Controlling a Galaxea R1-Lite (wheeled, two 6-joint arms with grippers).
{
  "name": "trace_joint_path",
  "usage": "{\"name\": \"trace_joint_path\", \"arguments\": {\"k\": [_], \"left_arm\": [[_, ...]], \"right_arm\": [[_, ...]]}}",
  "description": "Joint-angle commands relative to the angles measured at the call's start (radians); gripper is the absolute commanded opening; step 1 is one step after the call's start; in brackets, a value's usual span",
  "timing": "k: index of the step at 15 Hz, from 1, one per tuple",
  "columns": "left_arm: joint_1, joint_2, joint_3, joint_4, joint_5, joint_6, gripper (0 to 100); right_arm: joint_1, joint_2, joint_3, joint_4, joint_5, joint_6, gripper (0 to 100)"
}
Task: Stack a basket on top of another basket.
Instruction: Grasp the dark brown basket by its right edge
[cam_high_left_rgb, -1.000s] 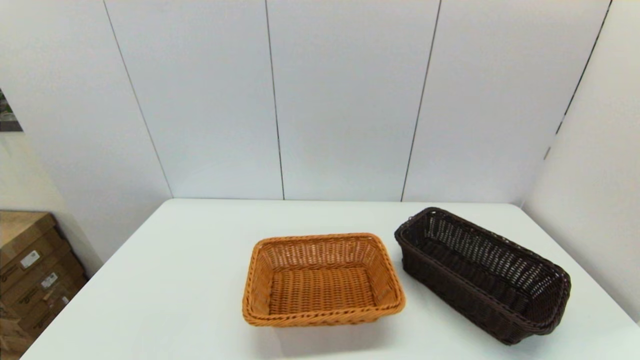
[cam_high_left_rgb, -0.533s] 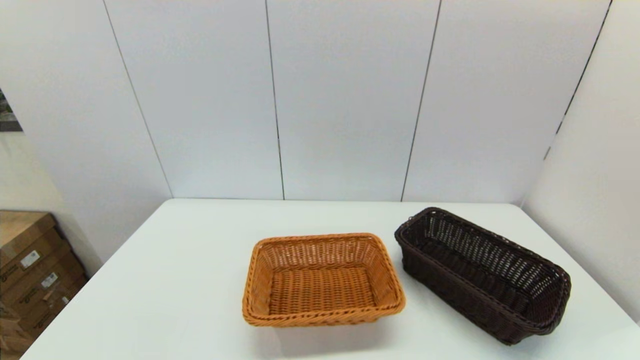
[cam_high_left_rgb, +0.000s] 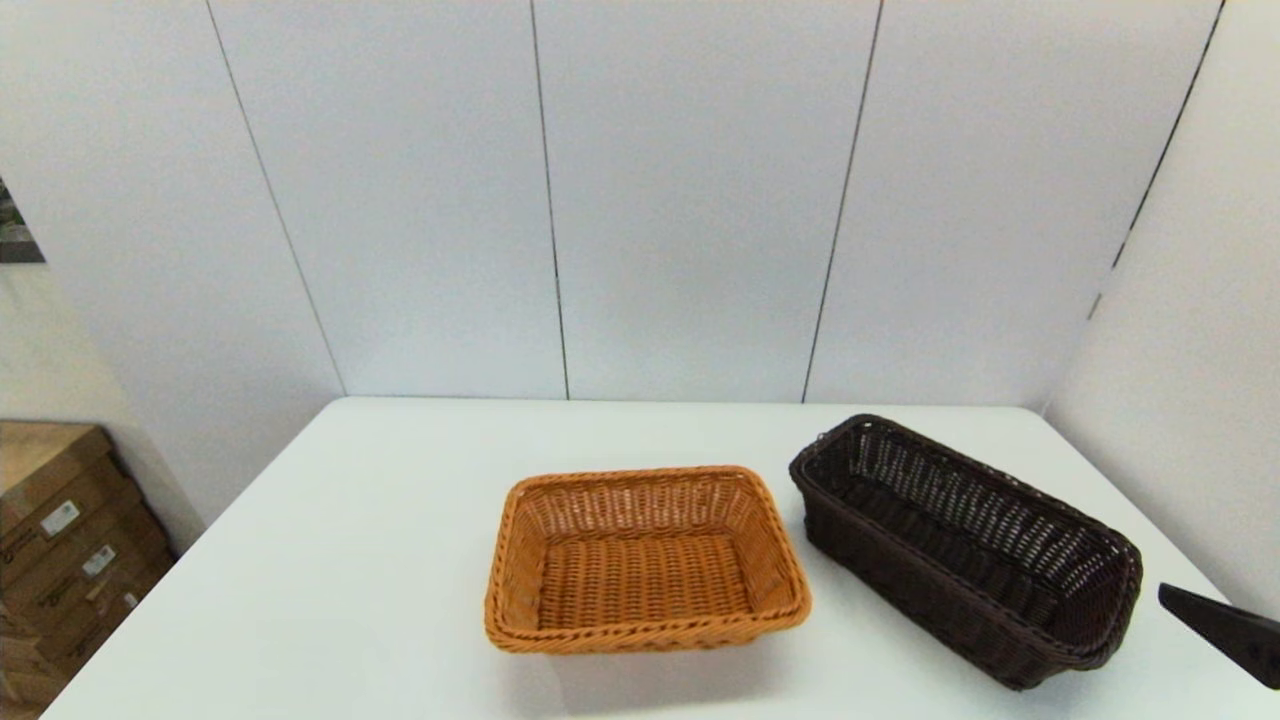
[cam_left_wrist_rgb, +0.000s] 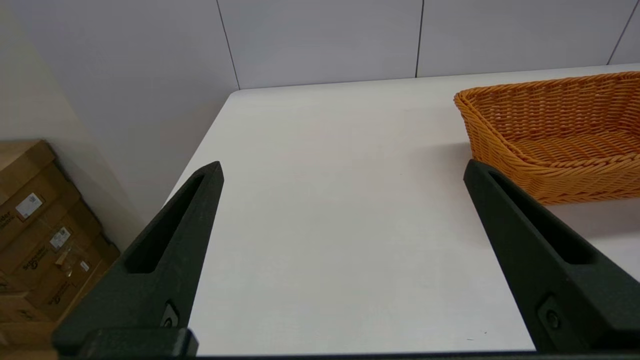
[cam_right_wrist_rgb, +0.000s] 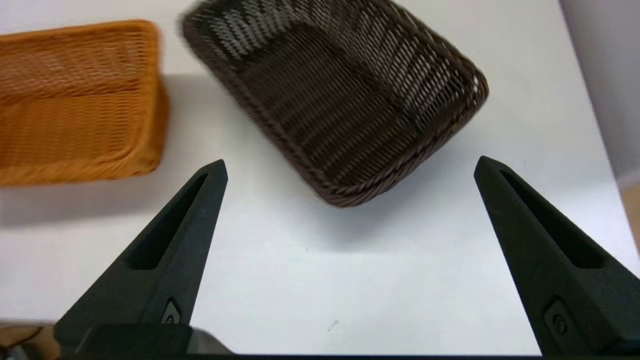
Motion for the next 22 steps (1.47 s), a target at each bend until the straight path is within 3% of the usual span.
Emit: {"name": "trace_joint_path", "arguments": {"k": [1, 3, 8, 11, 22], "left_arm": [[-0.001, 0.0, 0.0, 0.0, 0.0, 0.001, 100], [0.0, 0.0, 0.0, 0.0, 0.0, 0.001, 100], [-0.001, 0.0, 0.0, 0.0, 0.0, 0.001, 100], [-0.001, 0.0, 0.0, 0.0, 0.0, 0.001, 100], [0.0, 0.0, 0.0, 0.0, 0.0, 0.001, 100]], "right_arm": [[-0.002, 0.368, -0.121, 0.005, -0.021, 0.053, 100], [-0.007, 0.484, -0.183, 0.002, -0.018, 0.091, 100], [-0.004, 0.621, -0.254, 0.005, -0.017, 0.097, 100], [-0.002, 0.673, -0.265, 0.004, -0.026, 0.178, 100], [-0.019, 0.693, -0.254, 0.094, -0.027, 0.189, 100]]}}
